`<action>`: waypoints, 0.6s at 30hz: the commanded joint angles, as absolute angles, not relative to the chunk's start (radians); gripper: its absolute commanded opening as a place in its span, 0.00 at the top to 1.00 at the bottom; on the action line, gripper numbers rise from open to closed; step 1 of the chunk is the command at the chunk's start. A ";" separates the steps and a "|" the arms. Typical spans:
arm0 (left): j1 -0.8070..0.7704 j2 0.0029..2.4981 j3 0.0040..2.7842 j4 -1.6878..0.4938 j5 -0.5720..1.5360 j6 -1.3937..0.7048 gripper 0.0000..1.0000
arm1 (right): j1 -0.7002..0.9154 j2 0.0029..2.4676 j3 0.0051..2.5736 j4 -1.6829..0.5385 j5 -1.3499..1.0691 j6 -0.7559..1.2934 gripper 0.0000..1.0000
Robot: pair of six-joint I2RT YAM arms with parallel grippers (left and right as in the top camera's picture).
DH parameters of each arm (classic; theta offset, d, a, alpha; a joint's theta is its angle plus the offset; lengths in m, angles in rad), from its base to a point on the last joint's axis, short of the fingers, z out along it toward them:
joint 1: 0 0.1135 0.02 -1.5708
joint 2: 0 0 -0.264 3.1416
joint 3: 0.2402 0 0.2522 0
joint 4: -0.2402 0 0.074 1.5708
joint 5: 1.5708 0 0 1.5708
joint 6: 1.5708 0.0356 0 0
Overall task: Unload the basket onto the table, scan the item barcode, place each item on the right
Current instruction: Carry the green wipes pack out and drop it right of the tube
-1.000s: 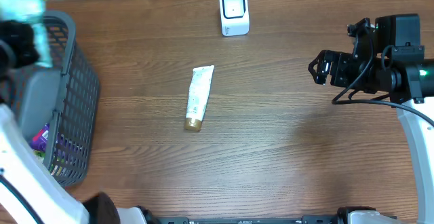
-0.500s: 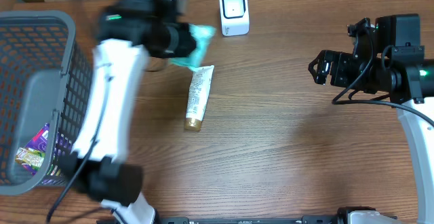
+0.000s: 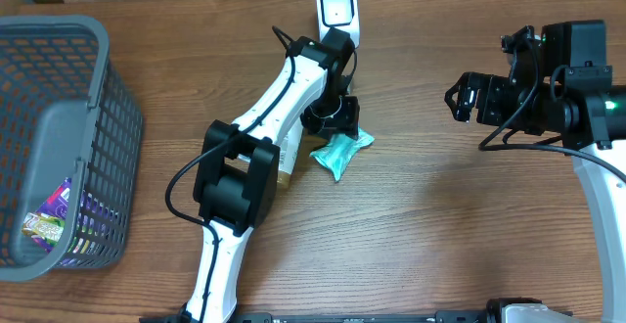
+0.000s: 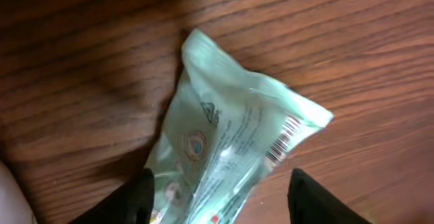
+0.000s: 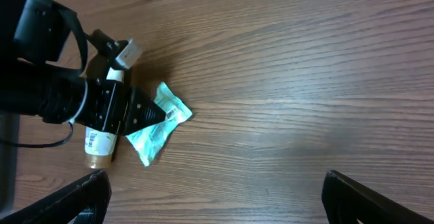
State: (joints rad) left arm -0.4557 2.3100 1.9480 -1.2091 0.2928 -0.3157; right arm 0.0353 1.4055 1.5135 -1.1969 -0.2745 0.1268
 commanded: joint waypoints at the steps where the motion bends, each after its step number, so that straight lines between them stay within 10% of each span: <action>1: -0.431 2.253 2.059 -1.248 0.316 -0.257 0.41 | 0.038 1.405 1.538 -1.190 -0.282 0.127 0.00; 11: -0.213 1.946 2.596 -1.560 -0.055 -0.179 0.32 | 0.038 1.405 1.538 -1.187 -0.282 0.127 0.00; 18: 0.286 1.747 2.548 -1.690 -0.039 -0.236 0.33 | 0.038 1.405 1.538 -1.179 -0.283 0.127 0.00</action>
